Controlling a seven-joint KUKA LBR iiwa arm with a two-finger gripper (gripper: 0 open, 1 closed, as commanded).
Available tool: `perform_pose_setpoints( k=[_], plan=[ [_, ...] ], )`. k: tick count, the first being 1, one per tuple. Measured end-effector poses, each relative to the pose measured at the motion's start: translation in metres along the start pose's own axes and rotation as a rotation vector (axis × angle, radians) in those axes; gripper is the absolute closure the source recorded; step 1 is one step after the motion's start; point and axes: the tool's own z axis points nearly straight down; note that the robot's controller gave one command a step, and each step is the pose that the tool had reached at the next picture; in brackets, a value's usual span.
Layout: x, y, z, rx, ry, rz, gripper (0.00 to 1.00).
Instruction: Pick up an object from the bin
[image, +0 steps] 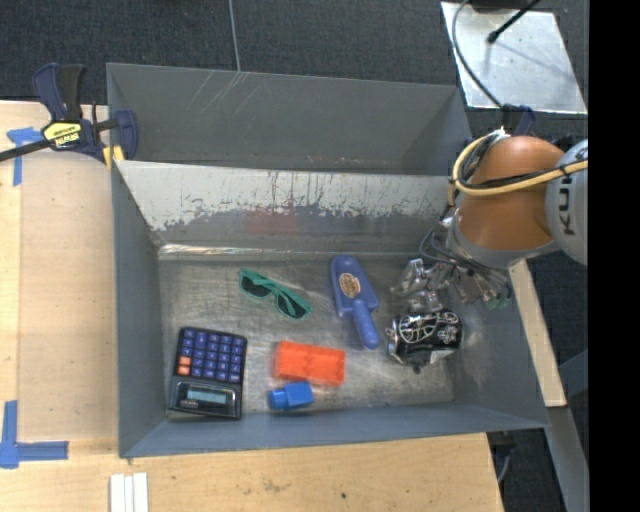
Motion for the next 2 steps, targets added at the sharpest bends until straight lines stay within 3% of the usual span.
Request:
perform_pose_setpoints(
  k=[1,2],
  plan=[
    [0.000,0.000,0.000,0.000,0.000,0.000,1.00],
    [0.001,-0.003,-0.150,0.002,0.005,0.010,1.00]
  ],
)
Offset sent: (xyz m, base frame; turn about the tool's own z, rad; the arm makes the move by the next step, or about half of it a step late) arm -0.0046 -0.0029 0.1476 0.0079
